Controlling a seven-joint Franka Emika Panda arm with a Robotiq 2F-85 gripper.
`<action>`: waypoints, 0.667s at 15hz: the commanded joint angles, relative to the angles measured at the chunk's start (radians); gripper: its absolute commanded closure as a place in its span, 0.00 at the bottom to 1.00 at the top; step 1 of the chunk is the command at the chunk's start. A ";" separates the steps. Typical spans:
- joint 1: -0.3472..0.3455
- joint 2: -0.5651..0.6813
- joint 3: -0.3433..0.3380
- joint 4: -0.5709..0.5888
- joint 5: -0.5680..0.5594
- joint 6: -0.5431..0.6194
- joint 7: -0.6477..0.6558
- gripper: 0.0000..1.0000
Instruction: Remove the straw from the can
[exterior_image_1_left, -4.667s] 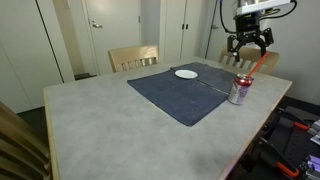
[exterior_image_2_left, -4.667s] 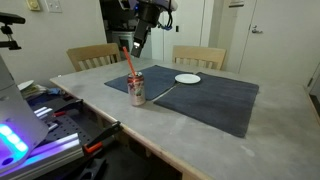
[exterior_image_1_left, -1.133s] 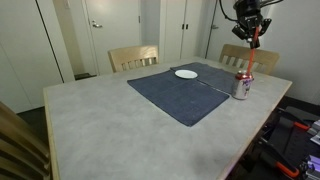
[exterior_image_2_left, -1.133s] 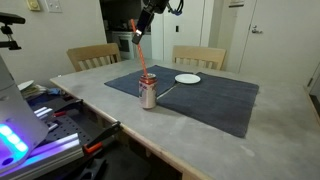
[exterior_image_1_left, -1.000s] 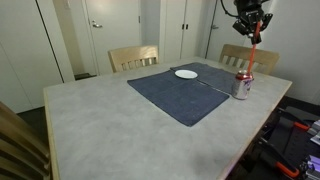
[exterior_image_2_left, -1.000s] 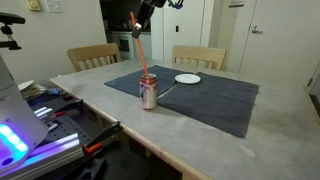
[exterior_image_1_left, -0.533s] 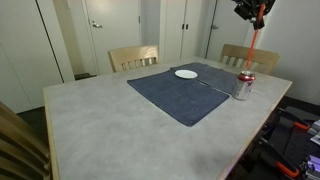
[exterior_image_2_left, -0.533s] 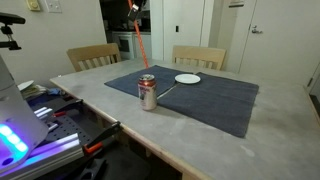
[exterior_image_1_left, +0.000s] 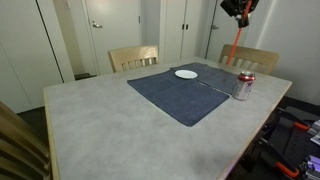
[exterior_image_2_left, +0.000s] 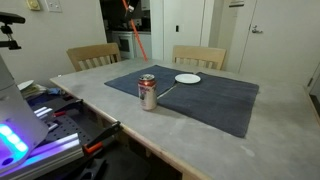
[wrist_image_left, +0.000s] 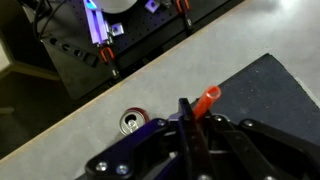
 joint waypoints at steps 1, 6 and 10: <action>0.038 0.056 0.049 -0.007 -0.037 0.162 -0.006 0.98; 0.099 0.118 0.097 -0.036 -0.095 0.331 0.037 0.98; 0.157 0.091 0.139 -0.149 -0.164 0.531 0.162 0.98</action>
